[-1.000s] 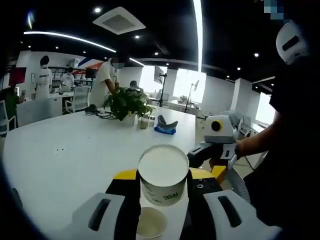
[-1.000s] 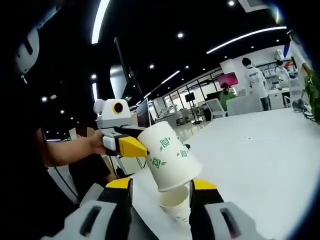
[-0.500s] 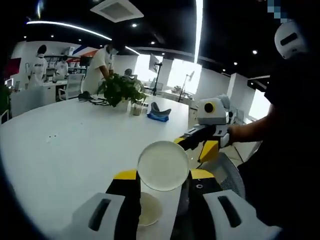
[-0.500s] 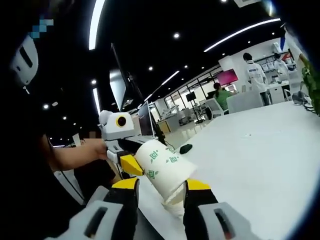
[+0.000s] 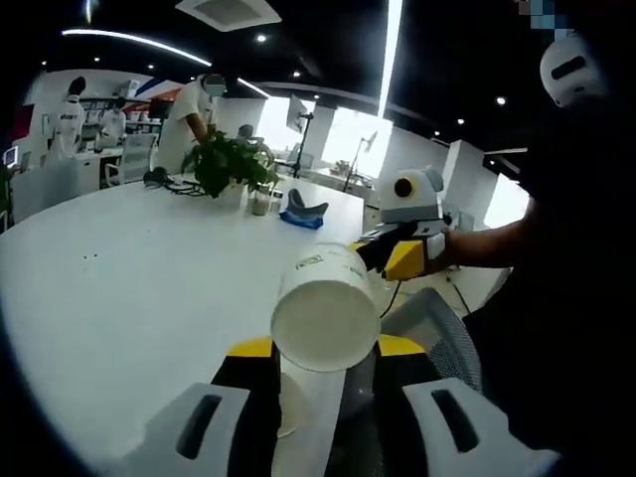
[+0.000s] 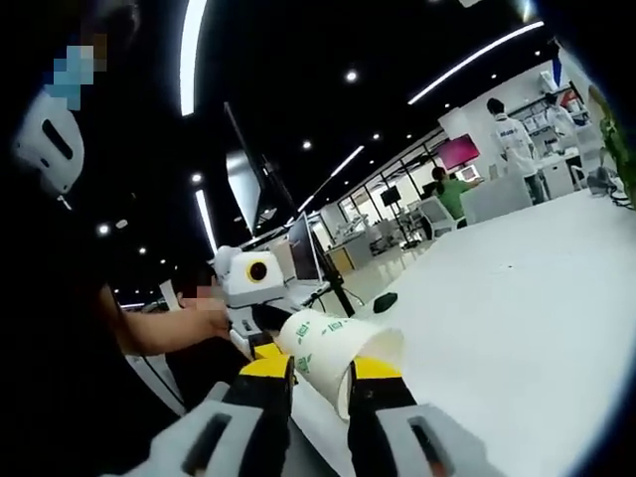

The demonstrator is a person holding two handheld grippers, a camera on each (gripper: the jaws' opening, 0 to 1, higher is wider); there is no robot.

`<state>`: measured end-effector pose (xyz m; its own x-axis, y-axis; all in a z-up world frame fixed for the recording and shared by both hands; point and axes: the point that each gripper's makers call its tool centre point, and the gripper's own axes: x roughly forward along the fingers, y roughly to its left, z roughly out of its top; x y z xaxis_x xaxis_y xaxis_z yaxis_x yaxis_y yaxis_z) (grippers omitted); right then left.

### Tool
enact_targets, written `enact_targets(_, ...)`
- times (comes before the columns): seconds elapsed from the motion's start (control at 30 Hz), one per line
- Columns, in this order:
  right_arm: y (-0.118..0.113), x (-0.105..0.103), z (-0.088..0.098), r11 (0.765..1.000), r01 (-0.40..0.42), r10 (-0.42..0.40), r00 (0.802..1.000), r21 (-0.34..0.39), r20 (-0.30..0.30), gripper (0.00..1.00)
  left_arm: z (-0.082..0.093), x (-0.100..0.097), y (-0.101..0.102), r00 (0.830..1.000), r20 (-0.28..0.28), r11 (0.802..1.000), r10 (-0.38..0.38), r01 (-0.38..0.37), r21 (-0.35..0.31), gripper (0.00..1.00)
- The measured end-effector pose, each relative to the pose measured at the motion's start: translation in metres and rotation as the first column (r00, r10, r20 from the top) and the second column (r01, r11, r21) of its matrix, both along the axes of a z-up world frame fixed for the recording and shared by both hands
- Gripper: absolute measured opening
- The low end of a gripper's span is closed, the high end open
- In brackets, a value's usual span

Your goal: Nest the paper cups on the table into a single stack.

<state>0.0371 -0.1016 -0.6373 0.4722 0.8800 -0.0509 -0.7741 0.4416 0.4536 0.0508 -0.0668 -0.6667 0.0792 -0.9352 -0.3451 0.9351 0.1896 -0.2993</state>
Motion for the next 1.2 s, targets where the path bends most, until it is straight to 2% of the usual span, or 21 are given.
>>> enact_targets(0.17, 0.0, 0.0, 0.004, 1.0, -0.006, 0.006, 1.0, 0.027, -0.01, 0.12, 0.0, 0.001, 0.002, 1.0, -0.018, 1.0, 0.015, -0.016, -0.018, 0.32)
enact_targets(0.27, 0.001, -0.001, 0.008, 0.999, -0.017, 0.018, 1.0, 0.043, -0.011, 0.05, 0.001, -0.001, 0.003, 0.999, -0.029, 0.999, 0.016, -0.017, -0.027, 0.3)
enact_targets(0.5, 0.003, -0.003, 0.016, 0.997, -0.037, 0.038, 0.999, 0.074, -0.007, 0.01, -0.003, -0.001, 0.003, 0.999, -0.036, 0.999, 0.024, -0.025, -0.024, 0.26)
enact_targets(0.6, 0.003, -0.002, 0.017, 0.997, -0.034, 0.034, 0.999, 0.068, -0.001, 0.0, -0.005, 0.0, 0.001, 0.999, -0.039, 0.999, 0.03, -0.031, -0.024, 0.31)
enact_targets(0.97, 0.002, 0.002, 0.018, 0.999, -0.041, 0.04, 0.999, 0.024, 0.011, 0.0, -0.011, 0.007, 0.012, 0.997, 0.024, 0.997, 0.07, -0.071, 0.02, 0.46)
enact_targets(1.2, 0.008, 0.006, 0.017, 0.996, -0.071, 0.073, 0.997, -0.058, 0.034, 0.0, -0.013, 0.009, 0.025, 0.992, 0.057, 0.993, 0.112, -0.115, 0.038, 0.53)
